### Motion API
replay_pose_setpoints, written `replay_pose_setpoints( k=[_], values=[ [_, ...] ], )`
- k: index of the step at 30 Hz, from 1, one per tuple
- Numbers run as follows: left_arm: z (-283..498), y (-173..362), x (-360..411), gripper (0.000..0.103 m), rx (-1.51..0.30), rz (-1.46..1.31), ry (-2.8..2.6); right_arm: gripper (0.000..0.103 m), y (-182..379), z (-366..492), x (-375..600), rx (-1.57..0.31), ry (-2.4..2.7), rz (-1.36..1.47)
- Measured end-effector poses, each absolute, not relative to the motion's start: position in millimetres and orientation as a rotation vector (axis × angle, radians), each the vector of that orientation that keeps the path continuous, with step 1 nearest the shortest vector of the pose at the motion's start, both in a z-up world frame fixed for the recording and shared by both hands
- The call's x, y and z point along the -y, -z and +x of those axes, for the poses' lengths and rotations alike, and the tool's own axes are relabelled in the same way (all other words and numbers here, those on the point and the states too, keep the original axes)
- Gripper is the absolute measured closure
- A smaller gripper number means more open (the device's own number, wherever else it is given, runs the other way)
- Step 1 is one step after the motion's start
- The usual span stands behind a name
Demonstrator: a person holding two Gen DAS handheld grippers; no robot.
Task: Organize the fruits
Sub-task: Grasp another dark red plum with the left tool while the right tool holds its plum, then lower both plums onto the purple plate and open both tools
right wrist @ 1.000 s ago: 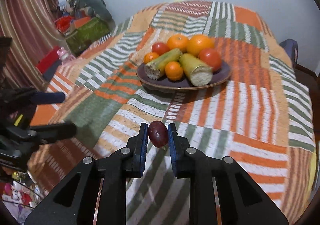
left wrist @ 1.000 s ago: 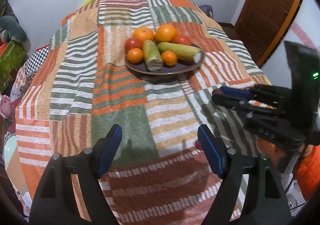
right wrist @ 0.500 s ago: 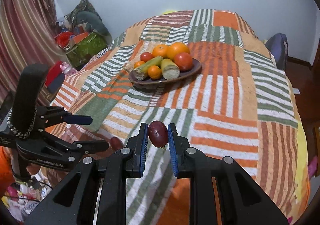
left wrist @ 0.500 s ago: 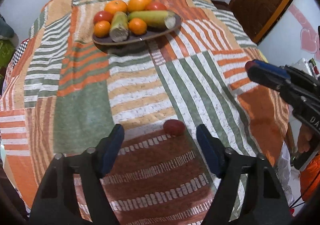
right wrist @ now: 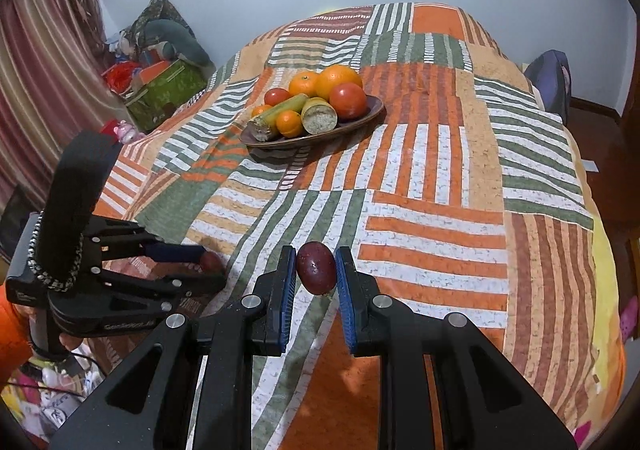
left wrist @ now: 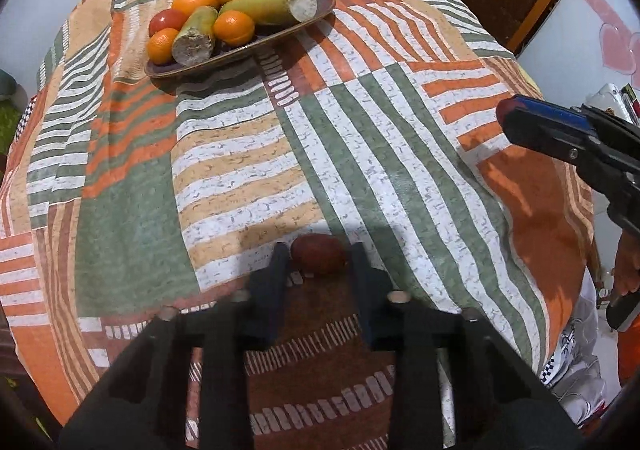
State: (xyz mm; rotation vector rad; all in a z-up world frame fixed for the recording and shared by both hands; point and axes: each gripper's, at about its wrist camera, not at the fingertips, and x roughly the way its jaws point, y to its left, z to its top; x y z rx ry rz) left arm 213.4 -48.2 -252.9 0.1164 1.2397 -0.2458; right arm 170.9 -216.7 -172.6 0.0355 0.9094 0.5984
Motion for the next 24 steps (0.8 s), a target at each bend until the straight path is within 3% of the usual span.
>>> replay_pose_setpoints(
  k=[24],
  values=[
    [256.1,182.6,9.1,0.074,-1.009,0.041,0.185,0.085,148.7,210.1,184.0,-0.838,-0.601,-0.022]
  ],
)
